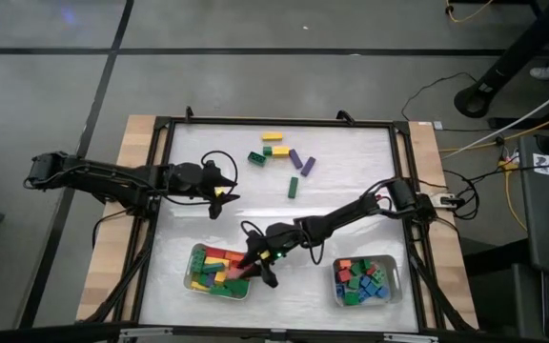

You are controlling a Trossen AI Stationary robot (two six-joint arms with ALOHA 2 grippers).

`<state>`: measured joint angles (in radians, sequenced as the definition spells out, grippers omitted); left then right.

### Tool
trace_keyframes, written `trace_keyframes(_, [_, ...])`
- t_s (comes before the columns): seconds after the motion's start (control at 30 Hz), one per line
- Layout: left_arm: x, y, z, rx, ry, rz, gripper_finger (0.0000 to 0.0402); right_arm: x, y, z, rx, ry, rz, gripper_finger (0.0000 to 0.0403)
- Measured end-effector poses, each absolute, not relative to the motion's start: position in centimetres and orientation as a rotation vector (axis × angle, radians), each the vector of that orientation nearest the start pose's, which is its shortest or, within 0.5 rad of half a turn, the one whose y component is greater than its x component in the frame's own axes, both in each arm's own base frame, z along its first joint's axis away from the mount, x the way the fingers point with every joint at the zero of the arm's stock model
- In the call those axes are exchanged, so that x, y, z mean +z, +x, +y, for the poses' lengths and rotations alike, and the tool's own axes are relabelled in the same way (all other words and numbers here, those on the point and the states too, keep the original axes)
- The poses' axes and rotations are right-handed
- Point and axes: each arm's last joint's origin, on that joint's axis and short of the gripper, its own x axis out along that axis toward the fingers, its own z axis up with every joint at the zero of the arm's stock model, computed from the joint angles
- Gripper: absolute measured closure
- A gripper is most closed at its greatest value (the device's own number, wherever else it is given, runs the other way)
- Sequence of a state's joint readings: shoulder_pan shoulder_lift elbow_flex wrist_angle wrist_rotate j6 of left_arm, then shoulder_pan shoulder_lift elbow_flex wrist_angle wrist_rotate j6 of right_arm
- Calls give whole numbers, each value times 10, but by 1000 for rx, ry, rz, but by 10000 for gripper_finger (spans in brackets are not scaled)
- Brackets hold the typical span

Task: Sort blocks by size
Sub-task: Put the rectangular pink block into the white bin, then put the rectangular green game piece into the white bin

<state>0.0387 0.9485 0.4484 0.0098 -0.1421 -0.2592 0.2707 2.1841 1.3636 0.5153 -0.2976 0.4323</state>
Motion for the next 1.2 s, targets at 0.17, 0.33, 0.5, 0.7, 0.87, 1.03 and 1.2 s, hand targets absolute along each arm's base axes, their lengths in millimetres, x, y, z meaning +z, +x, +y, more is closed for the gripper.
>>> trace_keyframes(0.17, [208,195,12,240,-228,464,204,153,455,134,497,423,424,213])
trace_keyframes(0.33, [208,195,12,242,-228,461,204,155,455,131,513,432,430,198])
trace_keyframes(0.5, [207,196,19,302,-250,453,204,172,453,102,669,480,507,208])
trace_keyframes(0.7, [204,205,34,340,-132,430,204,196,444,63,713,503,586,214])
trace_keyframes(0.87, [202,216,54,375,1,457,204,225,424,36,634,444,651,214])
trace_keyframes(1.03, [201,231,81,365,56,517,204,248,401,15,460,347,722,214])
trace_keyframes(1.2, [200,247,109,350,75,592,204,256,381,4,276,270,845,214])
